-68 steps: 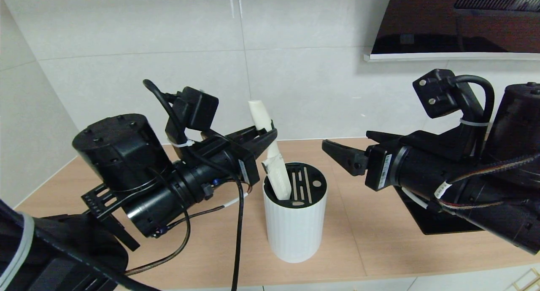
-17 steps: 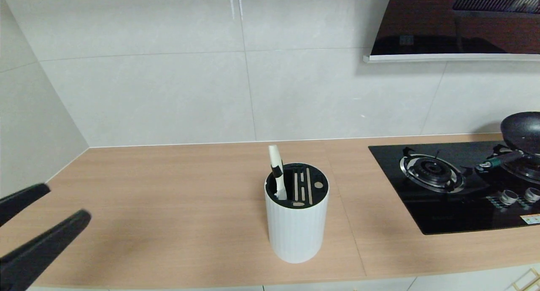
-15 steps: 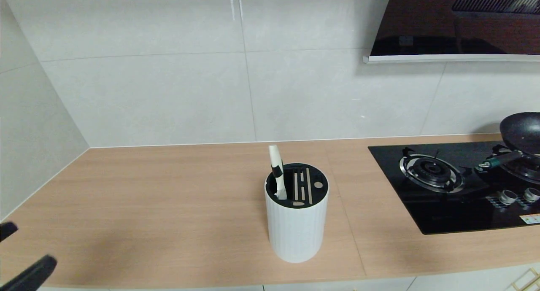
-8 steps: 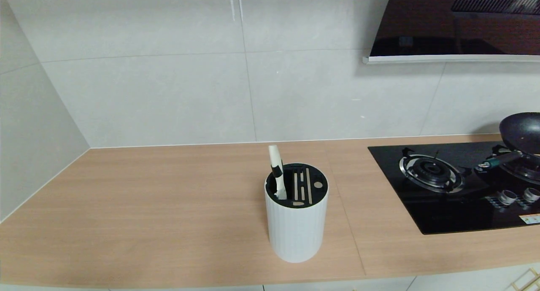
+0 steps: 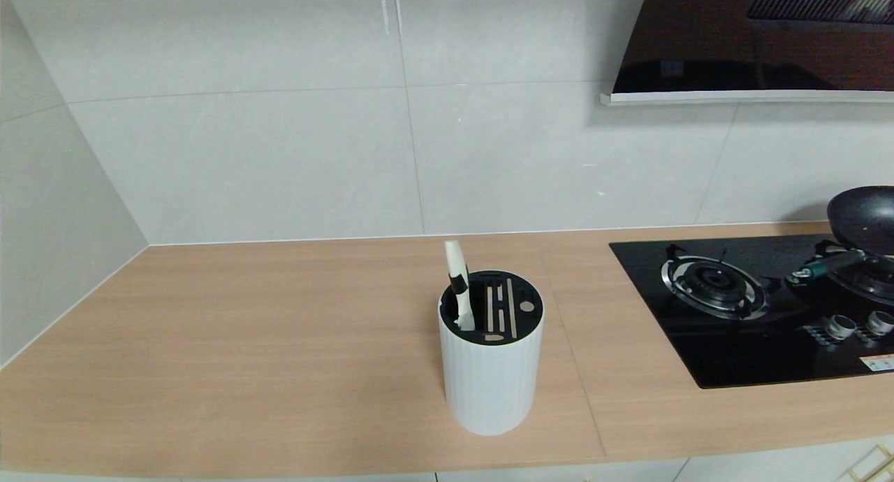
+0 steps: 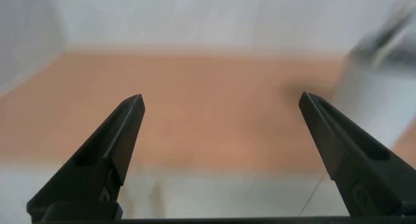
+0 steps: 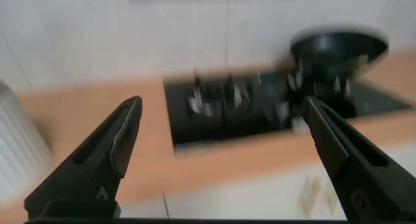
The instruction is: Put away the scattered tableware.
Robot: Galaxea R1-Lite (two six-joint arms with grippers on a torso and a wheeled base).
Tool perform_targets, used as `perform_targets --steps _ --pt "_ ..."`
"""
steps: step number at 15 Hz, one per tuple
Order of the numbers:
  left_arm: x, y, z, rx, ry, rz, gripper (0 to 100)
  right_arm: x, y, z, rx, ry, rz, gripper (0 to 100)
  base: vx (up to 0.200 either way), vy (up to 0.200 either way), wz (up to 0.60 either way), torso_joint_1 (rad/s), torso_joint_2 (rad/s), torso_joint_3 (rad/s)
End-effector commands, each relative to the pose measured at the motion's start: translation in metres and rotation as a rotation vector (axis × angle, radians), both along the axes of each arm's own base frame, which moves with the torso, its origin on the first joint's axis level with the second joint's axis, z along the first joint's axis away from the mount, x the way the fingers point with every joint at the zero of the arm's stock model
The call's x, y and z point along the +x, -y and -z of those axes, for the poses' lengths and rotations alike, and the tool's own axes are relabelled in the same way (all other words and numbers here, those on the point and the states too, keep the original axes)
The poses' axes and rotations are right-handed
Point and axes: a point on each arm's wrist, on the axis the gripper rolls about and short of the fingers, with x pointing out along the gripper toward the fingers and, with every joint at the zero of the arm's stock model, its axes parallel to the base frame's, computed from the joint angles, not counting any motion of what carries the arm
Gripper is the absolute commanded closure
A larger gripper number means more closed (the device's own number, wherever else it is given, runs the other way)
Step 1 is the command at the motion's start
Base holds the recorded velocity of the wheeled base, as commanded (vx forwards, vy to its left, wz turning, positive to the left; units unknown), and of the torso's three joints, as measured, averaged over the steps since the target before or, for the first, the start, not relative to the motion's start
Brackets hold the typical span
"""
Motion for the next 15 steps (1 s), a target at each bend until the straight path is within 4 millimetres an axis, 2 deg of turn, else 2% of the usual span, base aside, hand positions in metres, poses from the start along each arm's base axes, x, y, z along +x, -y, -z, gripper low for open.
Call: perform_targets --steps 1,6,9,15 --pt "0.0009 0.0 0.0046 0.004 -0.014 -0.002 0 0.0011 -0.0001 0.0076 -0.003 -0.048 -0.003 0 0.0 0.0 0.0 0.0 0.0 0.0" --pt "0.001 0.0004 0.0046 0.001 -0.013 0.015 0 0.0011 -0.0005 0.0079 -0.002 -0.053 -0.027 0 0.0 0.0 0.0 0.0 0.0 0.0" --pt "0.001 0.0004 0.0047 0.001 -0.015 0.016 0 0.0013 -0.0042 0.0137 -0.008 -0.114 -0.198 0 0.0 0.0 0.0 0.0 0.0 0.0" --pt "0.001 0.0004 0.0047 0.001 -0.015 0.016 0 0.0015 -0.0042 0.0131 0.039 -0.098 -0.2 0 0.0 0.0 0.0 0.0 0.0 0.0"
